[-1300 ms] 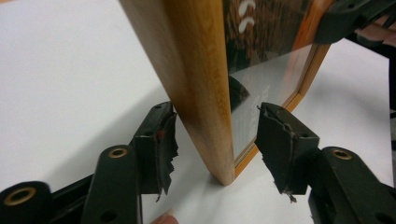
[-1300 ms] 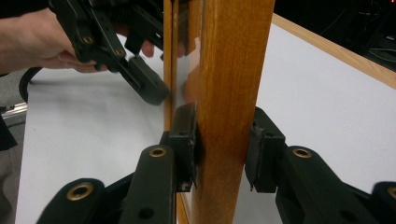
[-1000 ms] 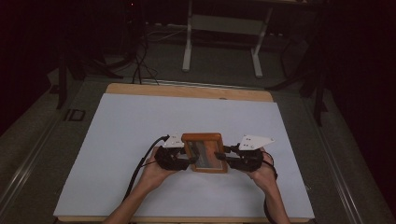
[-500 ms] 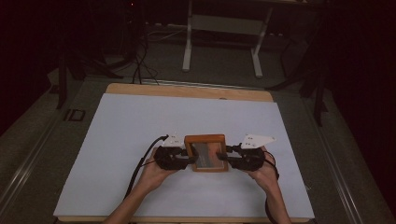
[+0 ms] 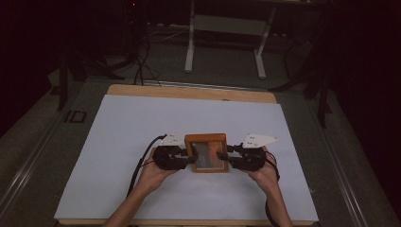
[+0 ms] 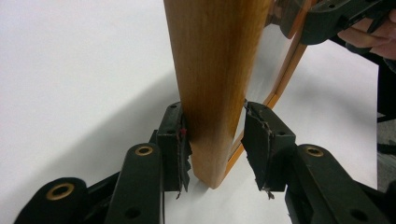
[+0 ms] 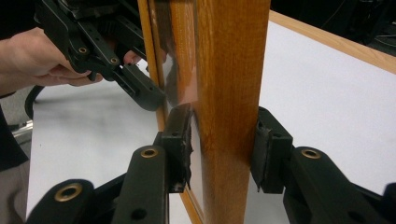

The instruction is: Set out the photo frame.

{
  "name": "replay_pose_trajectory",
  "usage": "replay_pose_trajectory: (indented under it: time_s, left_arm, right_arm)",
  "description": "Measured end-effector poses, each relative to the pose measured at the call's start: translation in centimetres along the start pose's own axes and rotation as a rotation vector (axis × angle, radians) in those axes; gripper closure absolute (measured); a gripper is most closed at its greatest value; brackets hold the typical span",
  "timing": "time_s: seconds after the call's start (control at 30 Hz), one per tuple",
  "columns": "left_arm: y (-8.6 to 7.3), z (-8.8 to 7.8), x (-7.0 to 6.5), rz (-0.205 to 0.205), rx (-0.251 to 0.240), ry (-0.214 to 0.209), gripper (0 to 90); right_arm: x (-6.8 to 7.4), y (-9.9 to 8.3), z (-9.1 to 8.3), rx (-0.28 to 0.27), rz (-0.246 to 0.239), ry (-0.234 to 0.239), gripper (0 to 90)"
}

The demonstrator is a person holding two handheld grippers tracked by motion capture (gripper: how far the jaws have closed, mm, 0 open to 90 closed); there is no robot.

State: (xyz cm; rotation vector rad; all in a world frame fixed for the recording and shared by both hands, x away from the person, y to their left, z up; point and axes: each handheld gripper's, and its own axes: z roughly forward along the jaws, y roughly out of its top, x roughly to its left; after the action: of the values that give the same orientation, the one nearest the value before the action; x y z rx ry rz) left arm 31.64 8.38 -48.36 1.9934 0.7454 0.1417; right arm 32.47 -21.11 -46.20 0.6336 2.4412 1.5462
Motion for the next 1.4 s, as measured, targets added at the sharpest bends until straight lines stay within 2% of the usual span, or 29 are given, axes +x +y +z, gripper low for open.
replay_pose_trajectory:
  time_s: [0.3,0.87,1.4]
  left_arm:
    - [0.2,-1.0,0.4,-0.017,-0.012,0.010,60.9]
    - [0.5,-2.8,0.8,-0.034,-0.041,0.033,62.1]
    - [0.5,-3.6,1.1,-0.043,-0.037,0.056,63.0]
  right_arm:
    - [0.3,0.5,0.7,-0.005,0.020,-0.011,61.8]
    - [0.2,1.0,1.8,-0.040,0.093,0.013,60.4]
    - [0.3,1.1,3.0,-0.049,0.130,0.011,58.3]
